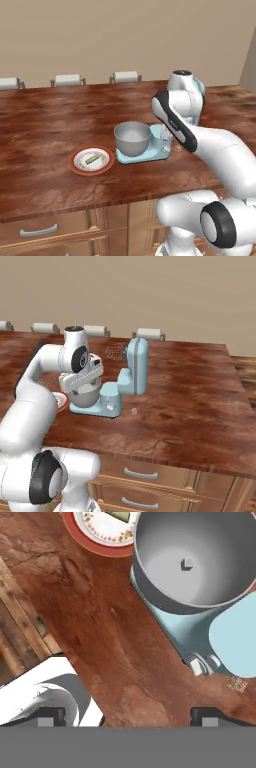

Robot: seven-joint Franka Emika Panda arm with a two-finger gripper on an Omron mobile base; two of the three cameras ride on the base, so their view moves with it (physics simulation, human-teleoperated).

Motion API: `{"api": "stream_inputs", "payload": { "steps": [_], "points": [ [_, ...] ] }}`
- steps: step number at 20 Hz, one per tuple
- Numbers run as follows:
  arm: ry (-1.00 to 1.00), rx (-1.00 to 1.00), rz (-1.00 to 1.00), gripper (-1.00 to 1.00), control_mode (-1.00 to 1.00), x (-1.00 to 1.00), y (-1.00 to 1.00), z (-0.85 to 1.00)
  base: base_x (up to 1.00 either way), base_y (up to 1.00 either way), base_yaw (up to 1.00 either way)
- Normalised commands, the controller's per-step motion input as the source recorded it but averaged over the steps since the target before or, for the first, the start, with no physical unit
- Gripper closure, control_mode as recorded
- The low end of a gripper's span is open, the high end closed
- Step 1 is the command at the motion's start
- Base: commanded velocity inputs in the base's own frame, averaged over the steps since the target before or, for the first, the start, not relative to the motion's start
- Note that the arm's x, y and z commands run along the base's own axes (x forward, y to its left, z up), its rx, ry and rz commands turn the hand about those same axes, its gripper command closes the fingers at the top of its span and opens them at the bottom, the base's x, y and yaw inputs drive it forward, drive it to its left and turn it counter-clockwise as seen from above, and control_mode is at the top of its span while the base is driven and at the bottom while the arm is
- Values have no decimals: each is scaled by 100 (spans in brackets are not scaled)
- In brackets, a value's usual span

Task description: Add butter and sugar cubes to the stand mixer bowl and then turn on the stand mixer to begin making frosting.

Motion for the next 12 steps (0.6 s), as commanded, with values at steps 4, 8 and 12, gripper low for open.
{"api": "stream_inputs", "payload": {
  "steps": [4,8,12],
  "points": [
    [-6,18,0,-100,-100,-58,-84,1,0,0,0],
    [-6,30,0,-100,-100,-23,-88,0,0,0,0],
    [-8,35,0,-100,-100,-5,-88,0,0,0,0]
  ]
}}
